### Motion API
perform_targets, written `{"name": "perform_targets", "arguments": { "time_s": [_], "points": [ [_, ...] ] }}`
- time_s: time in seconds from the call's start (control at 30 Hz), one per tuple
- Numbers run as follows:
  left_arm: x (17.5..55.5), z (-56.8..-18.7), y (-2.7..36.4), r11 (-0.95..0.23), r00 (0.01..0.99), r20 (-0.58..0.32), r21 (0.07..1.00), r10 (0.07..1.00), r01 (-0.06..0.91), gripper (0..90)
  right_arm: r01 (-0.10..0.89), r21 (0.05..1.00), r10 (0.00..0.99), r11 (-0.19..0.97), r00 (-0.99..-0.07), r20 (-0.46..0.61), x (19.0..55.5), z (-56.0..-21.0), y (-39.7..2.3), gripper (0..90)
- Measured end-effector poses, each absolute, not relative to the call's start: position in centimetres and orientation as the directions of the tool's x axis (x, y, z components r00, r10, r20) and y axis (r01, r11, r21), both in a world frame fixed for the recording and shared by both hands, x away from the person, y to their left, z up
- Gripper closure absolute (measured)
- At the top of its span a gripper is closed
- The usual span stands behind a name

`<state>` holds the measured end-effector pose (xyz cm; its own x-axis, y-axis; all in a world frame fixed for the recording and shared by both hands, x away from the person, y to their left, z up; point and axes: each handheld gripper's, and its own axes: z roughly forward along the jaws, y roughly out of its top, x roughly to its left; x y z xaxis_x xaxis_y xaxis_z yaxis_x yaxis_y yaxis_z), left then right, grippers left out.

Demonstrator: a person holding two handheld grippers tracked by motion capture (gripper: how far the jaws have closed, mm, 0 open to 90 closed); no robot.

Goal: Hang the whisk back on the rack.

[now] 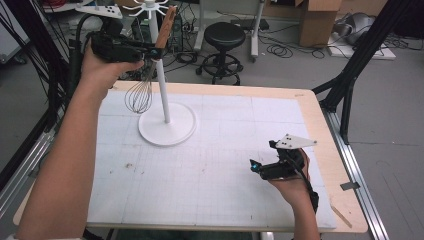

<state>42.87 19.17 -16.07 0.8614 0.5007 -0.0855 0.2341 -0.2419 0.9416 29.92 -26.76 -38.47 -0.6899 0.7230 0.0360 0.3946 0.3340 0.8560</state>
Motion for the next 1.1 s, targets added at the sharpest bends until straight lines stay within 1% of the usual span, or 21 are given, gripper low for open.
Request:
{"name": "perform_targets", "arguments": {
  "time_s": [0.43,0.6,0.9,1.1],
  "points": [
    [43.0,-16.5,20.2,-0.251,0.842,-0.087,0.934,0.532,0.255,72.9,0.401,0.854,0.725,0.332,-0.687,0.040,29.9,-38.6,-26.9,0.4],
    [43.1,-17.4,20.6,-0.217,0.842,-0.112,0.940,0.527,0.261,72.9,0.397,0.856,0.724,0.333,-0.689,0.038,29.9,-38.5,-26.8,0.4],
    [43.2,-17.8,20.8,-0.222,0.842,-0.098,0.943,0.530,0.249,72.6,0.400,0.851,0.724,0.339,-0.689,0.035,29.8,-38.6,-26.8,0.4],
    [43.3,-17.8,20.7,-0.221,0.840,-0.128,0.934,0.527,0.281,71.6,0.397,0.853,0.724,0.337,-0.689,0.035,29.9,-38.6,-26.8,0.4]
  ]
}}
